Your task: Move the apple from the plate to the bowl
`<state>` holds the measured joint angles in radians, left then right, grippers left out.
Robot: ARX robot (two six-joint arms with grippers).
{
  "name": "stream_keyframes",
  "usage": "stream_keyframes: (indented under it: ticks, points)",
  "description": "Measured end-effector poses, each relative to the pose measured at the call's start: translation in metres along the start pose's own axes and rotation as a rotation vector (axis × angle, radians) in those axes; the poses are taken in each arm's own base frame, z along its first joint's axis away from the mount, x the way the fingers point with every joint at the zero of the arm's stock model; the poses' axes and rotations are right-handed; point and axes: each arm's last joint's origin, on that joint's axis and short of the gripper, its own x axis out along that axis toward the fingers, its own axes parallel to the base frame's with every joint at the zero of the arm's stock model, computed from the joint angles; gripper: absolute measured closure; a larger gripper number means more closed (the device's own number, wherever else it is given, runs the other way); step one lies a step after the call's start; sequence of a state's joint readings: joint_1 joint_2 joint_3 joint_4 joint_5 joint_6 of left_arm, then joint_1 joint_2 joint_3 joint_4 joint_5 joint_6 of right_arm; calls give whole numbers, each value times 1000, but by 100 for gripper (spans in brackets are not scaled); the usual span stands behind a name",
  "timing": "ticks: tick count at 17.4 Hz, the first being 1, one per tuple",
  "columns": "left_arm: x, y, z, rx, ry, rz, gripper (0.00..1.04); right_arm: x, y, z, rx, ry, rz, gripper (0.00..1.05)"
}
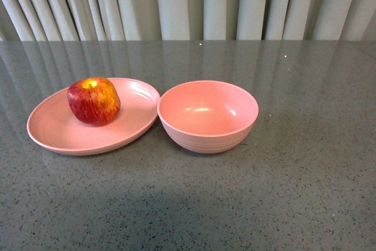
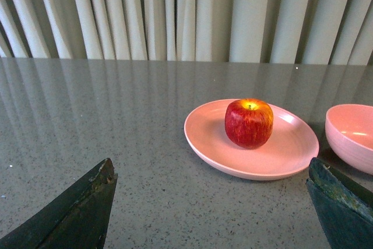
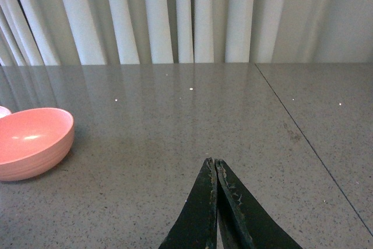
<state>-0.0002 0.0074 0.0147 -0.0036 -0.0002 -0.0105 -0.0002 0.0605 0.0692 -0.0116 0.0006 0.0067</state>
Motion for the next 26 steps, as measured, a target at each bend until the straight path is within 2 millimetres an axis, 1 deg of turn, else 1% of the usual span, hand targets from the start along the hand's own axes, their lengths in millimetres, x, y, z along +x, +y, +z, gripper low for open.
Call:
stream_keyframes:
  ticks: [1,2,14,20,22,23,26]
  points:
    - [0,0,0,0,0,0,7,0,0,-5,0,1,0,103]
    - [0,0,0,0,0,2,7,0,0,-15,0,2,0,103]
    - [0,0,0,0,0,0,7,0,0,-14,0,-7,1,103]
    - [0,0,0,0,0,0,7,0,0,-14,-1,-7,1,79]
    - [0,0,0,0,0,0,7,0,0,-14,-1,-7,1,74]
    - [0,0,0,0,0,0,7,0,0,-14,-1,-7,1,67]
    - [0,0,0,0,0,0,7,0,0,-14,-1,-7,1,30]
